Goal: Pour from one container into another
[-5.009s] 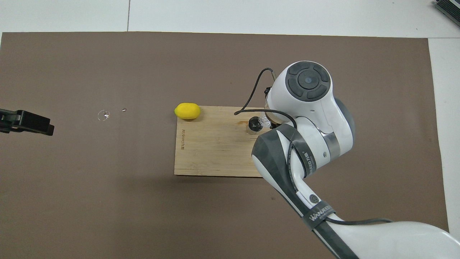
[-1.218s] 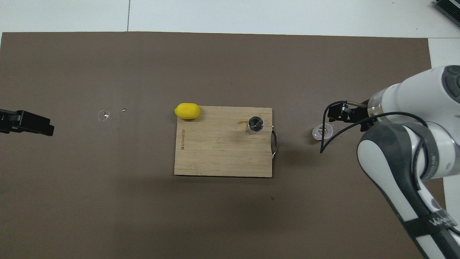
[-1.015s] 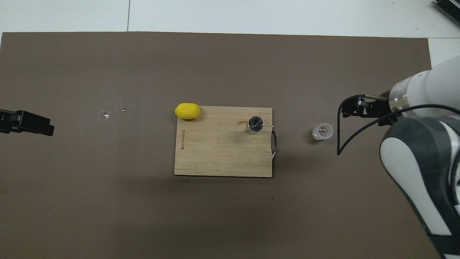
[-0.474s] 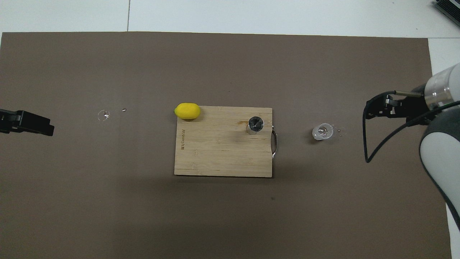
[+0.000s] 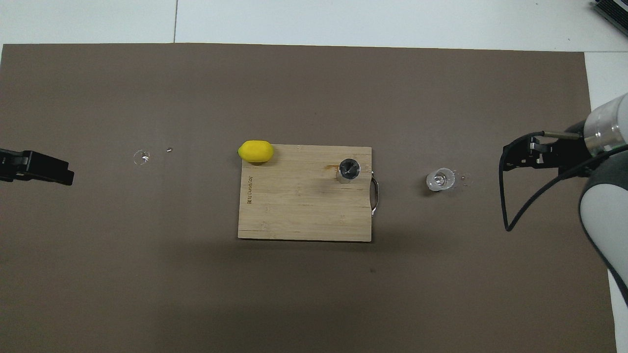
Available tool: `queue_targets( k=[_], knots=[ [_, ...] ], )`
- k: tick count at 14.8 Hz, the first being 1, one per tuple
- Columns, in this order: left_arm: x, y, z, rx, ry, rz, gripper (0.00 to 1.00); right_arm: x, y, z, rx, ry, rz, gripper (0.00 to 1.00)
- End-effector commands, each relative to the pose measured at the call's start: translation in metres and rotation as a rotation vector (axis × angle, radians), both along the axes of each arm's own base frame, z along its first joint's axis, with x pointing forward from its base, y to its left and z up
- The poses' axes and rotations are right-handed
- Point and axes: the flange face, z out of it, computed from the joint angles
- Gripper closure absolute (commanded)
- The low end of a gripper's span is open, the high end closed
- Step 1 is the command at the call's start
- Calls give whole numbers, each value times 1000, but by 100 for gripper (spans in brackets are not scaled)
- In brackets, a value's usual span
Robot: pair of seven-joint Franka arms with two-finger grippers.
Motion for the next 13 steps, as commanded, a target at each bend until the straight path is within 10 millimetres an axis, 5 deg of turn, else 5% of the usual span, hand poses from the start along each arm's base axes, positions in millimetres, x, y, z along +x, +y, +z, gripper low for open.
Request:
queue_targets(
  k=[1, 13],
  knots=[
    [-5, 2, 3, -10, 4, -7, 0, -3, -3, 2, 2, 6, 49, 0],
    [-5, 2, 3, -10, 4, -6, 0, -2, -2, 3, 6, -3, 54, 0]
  ],
)
